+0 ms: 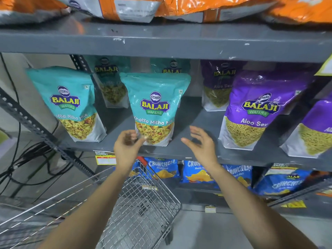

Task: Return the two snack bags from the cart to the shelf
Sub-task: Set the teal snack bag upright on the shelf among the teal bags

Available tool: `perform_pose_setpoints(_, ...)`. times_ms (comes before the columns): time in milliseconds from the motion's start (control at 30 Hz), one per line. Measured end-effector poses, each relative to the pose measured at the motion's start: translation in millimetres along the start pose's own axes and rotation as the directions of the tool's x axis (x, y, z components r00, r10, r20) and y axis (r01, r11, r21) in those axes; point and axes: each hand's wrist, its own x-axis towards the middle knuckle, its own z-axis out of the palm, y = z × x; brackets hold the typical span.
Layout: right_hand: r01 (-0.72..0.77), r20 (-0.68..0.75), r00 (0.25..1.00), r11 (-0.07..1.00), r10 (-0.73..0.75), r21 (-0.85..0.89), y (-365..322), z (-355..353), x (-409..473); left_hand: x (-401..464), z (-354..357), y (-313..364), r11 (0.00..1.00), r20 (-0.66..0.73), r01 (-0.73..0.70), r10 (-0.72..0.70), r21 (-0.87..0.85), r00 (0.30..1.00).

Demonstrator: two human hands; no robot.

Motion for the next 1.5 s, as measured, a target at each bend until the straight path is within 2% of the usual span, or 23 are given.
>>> perform_pose_setpoints(67,0.07,-0.104,0.992,0.997,-0.072,-0.028,3.0,-35.0,-15.9,-20.1,19.4,6.2,0.968,0.056,-0.2,0.194,0.15,0.979)
perform_pose_setpoints(133,0.103,-0.239,0.965,0.994,-0.109,-0.035,7.9,-76.5,-29.0,-34.2,45.8,7.2,0.919,0.15,-0.341,0.316,0.196,0.937)
perform_pose_setpoints(200,0.089,-0.364,0.926,0.995,-0.096,-0.036,13.2,-119.4,-35.1,-42.3,78.3,5.8,0.893,0.248,-0.4,0.347,0.209,0.904)
perform_pose_setpoints(300,0.076,-0.454,0.886,0.996,-0.09,-0.049,24.5,-175.0,-29.6,-47.7,132.7,2.9,0.925,0.39,-0.34,0.254,0.168,0.885)
perform_pose_setpoints(367,0.026,-0.397,0.914,0.987,-0.088,-0.16,33.8,-201.4,-15.0,-49.7,168.6,4.9,0.955,0.483,-0.251,0.146,0.16,0.863)
perform_pose_setpoints(500,-0.068,-0.112,0.993,0.968,0.042,-0.241,55.1,-224.3,25.3,-48.4,228.6,20.0,0.993,0.633,0.036,-0.098,0.109,0.768)
perform_pose_setpoints(567,-0.079,-0.028,0.997,0.946,0.074,-0.314,61.2,-223.7,34.7,-42.3,247.6,22.2,0.994,0.68,0.083,-0.11,0.072,0.725)
perform_pose_setpoints(600,-0.081,-0.023,0.997,0.942,0.077,-0.325,62.2,-221.4,36.2,-40.0,252.9,21.6,0.995,0.684,0.057,-0.094,0.076,0.724)
perform_pose_setpoints(733,-0.101,-0.048,0.995,0.951,0.09,-0.292,62.6,-213.6,31.5,-43.1,248.1,16.6,0.995,0.588,0.028,-0.081,0.1,0.804)
perform_pose_setpoints(933,-0.109,0.002,0.993,0.95,0.115,-0.293,57.2,-196.1,21.7,-47.9,225.7,10.9,0.995,0.521,0.018,-0.066,0.095,0.851)
perform_pose_setpoints(1200,-0.096,0.002,0.995,0.944,0.102,-0.316,47.4,-182.6,17.8,-44.2,215.2,10.1,0.996,0.528,-0.009,-0.042,0.094,0.848)
perform_pose_setpoints(1300,-0.092,-0.002,0.995,0.945,0.096,-0.313,47.6,-182.4,13.2,-46.9,210.6,12.1,0.998,0.581,0.004,-0.04,0.064,0.813)
perform_pose_setpoints(1367,-0.097,-0.092,0.992,0.98,0.082,-0.173,47.9,-180.4,4.8,-49.8,202.5,11.5,0.999,0.578,0.042,-0.051,0.028,0.815)
perform_pose_setpoints(1433,-0.063,-0.279,0.959,0.998,0.057,-0.014,36.4,-172.6,-10.7,-51.4,185.5,9.3,0.993,0.456,0.11,-0.111,0.029,0.883)
perform_pose_setpoints(1500,0.015,-0.408,0.913,1.0,-0.018,-0.011,21.4,-154.3,-26.3,-56.0,157.4,5.4,0.994,0.284,0.102,-0.105,0.024,0.953)
